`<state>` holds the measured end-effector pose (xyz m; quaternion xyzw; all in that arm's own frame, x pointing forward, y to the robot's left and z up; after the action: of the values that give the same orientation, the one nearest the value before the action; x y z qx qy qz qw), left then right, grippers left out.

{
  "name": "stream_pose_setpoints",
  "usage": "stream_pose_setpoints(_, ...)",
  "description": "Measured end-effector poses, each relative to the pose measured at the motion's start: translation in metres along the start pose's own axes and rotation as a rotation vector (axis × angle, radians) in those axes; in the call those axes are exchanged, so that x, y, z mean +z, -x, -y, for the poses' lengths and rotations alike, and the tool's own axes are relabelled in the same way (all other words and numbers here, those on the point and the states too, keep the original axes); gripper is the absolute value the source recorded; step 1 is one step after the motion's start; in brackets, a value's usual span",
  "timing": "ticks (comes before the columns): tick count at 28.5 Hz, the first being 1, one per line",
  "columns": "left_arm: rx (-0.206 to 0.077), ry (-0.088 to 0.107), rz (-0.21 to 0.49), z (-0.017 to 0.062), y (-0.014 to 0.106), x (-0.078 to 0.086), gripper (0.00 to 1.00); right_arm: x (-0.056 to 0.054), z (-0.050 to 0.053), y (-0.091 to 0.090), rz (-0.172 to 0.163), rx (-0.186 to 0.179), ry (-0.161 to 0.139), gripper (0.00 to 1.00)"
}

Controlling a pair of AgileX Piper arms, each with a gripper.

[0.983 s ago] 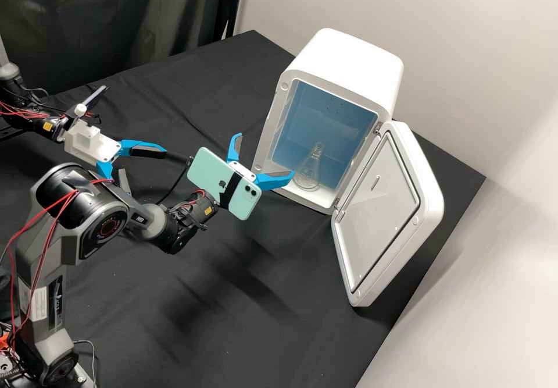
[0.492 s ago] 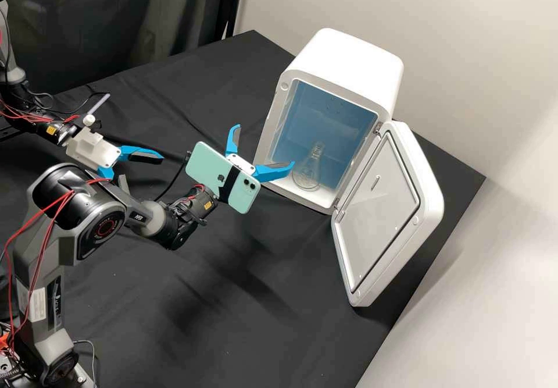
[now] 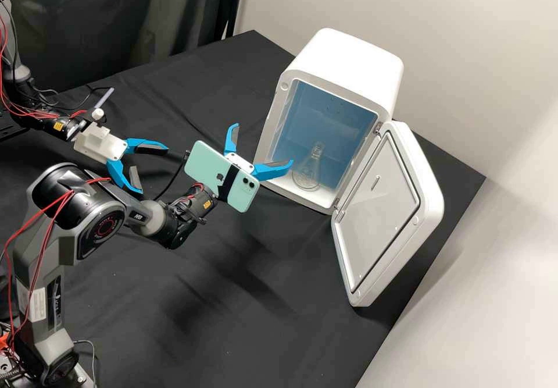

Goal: Take the flask out of the incubator

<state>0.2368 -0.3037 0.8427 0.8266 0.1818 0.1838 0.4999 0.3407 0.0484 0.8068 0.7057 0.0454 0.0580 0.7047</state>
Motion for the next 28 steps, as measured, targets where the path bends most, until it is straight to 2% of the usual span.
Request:
stream_pose_setpoints(5, 0.014, 0.0, 0.003, -0.0031, -0.003, 0.001, 1.0, 0.0, 0.0, 0.0, -0.001, -0.001, 0.0, 1.0)
stream_pose_setpoints(13, 0.097, 0.0, 0.01, -0.024, -0.006, 0.002, 1.0, 0.0, 0.0, 0.0, -0.001, -0.001, 0.0, 1.0)
stream_pose_setpoints(21, 0.103, 0.003, -0.006, -0.0264, -0.006, -0.003, 1.0, -0.003, -0.001, 0.0, -0.022, 0.015, 0.002, 1.0)
stream_pose_setpoints(28, 0.108, 0.0, -0.003, -0.0282, -0.007, -0.003, 1.0, -0.006, 0.002, 0.0, -0.036, 0.004, 0.019, 1.0)
